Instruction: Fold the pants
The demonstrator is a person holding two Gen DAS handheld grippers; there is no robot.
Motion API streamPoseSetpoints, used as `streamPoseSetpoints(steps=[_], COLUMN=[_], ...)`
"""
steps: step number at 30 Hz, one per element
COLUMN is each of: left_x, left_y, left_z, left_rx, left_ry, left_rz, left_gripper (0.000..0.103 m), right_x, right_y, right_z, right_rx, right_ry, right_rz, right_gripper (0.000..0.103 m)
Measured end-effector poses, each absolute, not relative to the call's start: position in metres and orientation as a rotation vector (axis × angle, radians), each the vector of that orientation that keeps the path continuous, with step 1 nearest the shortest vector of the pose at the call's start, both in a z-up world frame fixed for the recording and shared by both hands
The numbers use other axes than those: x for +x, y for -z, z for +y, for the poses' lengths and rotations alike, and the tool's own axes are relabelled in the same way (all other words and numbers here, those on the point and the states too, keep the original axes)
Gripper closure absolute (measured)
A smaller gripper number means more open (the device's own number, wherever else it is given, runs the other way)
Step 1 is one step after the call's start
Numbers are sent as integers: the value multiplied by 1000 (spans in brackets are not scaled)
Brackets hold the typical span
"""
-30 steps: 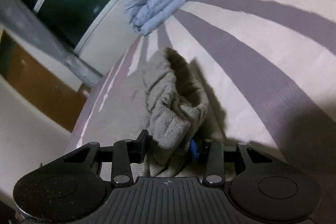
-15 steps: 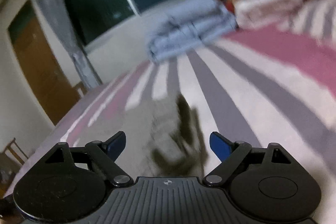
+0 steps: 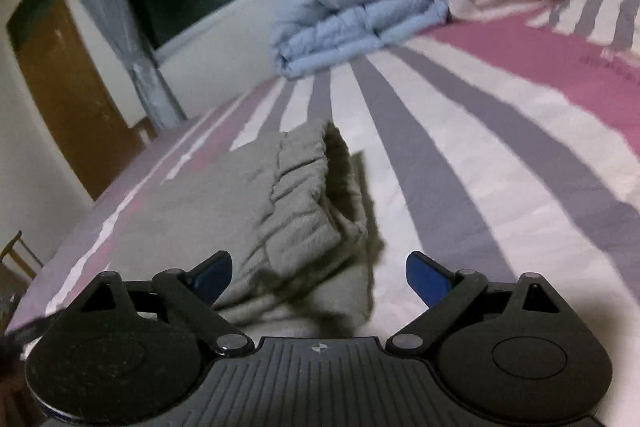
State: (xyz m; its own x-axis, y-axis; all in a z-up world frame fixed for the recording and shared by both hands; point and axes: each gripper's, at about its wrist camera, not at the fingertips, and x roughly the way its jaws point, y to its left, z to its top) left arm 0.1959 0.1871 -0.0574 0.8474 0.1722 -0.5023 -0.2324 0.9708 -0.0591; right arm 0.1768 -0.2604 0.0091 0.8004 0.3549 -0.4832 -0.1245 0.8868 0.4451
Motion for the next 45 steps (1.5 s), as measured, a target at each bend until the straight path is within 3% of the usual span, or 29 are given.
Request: streamPoseSetpoints(steps=[7, 12, 21, 26, 35, 45], left_x=[194, 190, 210, 222, 210, 267], left_y=[56, 50, 45, 58, 52, 27], left_z=[182, 172, 121, 107, 132, 129], left_rx=[-107, -94, -101, -22, -118, -99], left_ry=[-209, -170, 49, 50, -19, 47], left_rz=[512, 473, 432, 519, 472, 449], left_gripper=[6, 6, 6, 6, 6, 6], right_x=[174, 163, 198, 223, 192, 220], right_y=[-8, -33, -23, 4, 4, -39], right_z=[-286, -270, -246, -249, -288, -272], right_rx=[551, 441, 349, 284, 513, 353], right_ry=[-238, -305, -242, -195, -196, -246], right_rz=[585, 482, 471, 642, 524, 433], right_gripper=[8, 8, 8, 3, 3, 3])
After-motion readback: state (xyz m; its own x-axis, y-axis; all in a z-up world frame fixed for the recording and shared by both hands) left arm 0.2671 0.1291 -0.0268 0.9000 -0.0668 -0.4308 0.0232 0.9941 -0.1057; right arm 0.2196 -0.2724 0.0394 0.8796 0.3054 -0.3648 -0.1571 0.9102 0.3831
